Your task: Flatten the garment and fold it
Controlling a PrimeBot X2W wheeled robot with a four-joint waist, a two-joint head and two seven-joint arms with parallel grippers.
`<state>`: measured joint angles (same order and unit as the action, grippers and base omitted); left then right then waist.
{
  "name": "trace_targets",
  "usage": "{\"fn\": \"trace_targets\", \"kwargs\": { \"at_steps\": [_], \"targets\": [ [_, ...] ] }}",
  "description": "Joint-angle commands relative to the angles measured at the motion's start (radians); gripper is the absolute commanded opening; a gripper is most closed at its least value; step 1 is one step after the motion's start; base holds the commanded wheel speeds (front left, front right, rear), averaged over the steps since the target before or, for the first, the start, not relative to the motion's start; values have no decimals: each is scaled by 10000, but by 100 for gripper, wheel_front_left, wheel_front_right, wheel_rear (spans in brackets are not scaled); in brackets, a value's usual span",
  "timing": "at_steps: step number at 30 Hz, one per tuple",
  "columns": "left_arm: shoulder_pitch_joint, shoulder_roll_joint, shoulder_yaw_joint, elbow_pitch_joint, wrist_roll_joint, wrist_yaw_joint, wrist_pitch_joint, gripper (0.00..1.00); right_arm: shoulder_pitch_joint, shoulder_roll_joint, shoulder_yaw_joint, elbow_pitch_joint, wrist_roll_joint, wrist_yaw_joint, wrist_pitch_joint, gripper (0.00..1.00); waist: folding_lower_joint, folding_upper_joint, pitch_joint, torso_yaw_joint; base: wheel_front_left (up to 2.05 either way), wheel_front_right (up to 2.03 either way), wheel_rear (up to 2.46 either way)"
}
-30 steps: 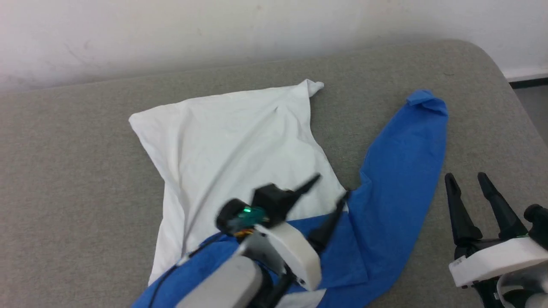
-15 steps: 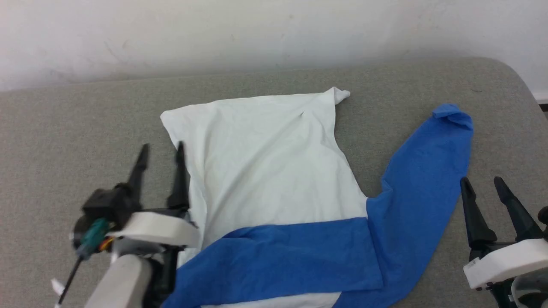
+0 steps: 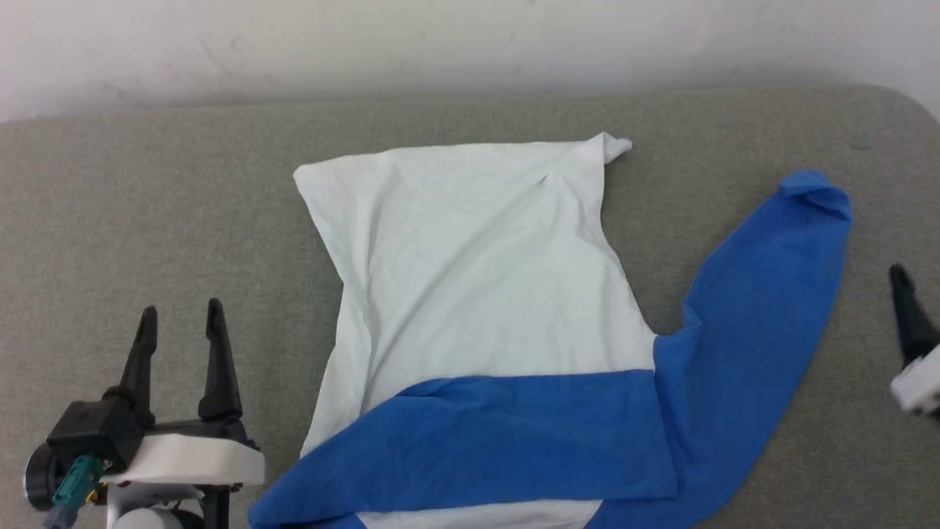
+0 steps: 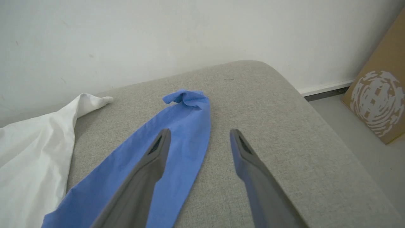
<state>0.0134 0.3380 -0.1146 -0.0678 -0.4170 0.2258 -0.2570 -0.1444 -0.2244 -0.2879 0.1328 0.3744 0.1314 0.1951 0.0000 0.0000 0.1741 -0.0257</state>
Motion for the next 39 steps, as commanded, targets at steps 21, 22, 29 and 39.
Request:
{"fn": "trace_targets", "kwargs": {
  "at_steps": [21, 22, 29, 39],
  "targets": [
    [-1706, -1731, 325, -471, 1280, -1376, -47, 100, -6119, -2590, 1251, 6291, 1002, -7, 3544, 100, 0, 0, 2981, 1229, 0, 0, 0],
    [-1735, -1777, 358, -428, 1317, -1430, -47, 100, -6199, -2578, 1211, 6588, 956, -7, 3704, 100, 0, 0, 3000, 1210, 0, 0, 0],
    [-1777, -2008, 575, -64, 1544, -1775, -47, 100, -6460, -2074, 990, 7850, 1051, -7, 4750, 0, 0, 0, 2661, 999, 0, 0, 0],
    [-1278, -2066, 862, 481, 1755, -2000, -47, 100, -6417, -2071, 1601, 6145, 1457, -7, 2644, 0, 0, 0, 1124, 578, 0, 0, 0]
  ]
}}
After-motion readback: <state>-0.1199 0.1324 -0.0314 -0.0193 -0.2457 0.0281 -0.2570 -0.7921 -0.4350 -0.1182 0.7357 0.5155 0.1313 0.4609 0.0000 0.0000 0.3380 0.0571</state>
